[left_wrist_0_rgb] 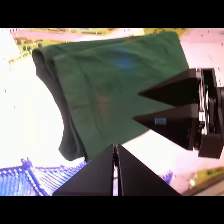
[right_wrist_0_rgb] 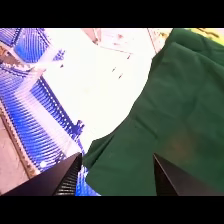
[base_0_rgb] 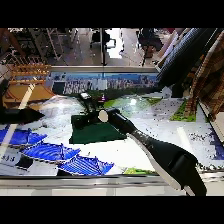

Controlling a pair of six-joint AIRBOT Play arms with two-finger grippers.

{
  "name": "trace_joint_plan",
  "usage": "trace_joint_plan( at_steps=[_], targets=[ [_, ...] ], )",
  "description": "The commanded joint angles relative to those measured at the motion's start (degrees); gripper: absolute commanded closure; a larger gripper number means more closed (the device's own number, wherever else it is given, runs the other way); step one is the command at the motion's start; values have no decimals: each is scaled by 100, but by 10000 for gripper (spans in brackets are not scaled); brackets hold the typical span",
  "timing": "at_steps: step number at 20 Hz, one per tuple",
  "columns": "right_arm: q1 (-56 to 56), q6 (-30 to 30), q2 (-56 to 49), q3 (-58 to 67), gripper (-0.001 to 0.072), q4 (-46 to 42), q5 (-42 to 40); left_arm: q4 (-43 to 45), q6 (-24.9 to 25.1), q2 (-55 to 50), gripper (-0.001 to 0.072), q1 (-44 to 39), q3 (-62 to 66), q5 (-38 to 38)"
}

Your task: Fold the clothes and pants, and hang the long-sleeved shirts on hangers.

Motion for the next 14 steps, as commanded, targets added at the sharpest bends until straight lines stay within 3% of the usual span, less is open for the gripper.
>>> trace_joint_plan(
  at_steps=[1,5,8,9,11,12,14],
  targets=[
    [-531,103,229,286,217,-476,632,-2,96,-210,697,-400,-555,247],
    [-2557,-20,1049,-15,205,-79,2391,-11,155,-1272,697,-1556,-901,1480],
    [-3792,-588,1152,-704,167,1209,3508,7,151,-2203,698,-2354,-872,2393],
    [-4057,-732,1121,-1014,167,1567,3526,79,33,-2511,698,-2481,-778,2430],
    [-4334,-1032,905,-1556,166,1919,3296,719,-673,-2983,699,-2581,-463,2393],
    [-4352,-1123,667,-1659,121,1961,3193,1104,-1047,-3163,699,-2590,-275,2326],
    [-4284,-1392,79,-1598,107,2205,3014,1740,-1508,-3388,699,-2588,48,2070]
  ],
)
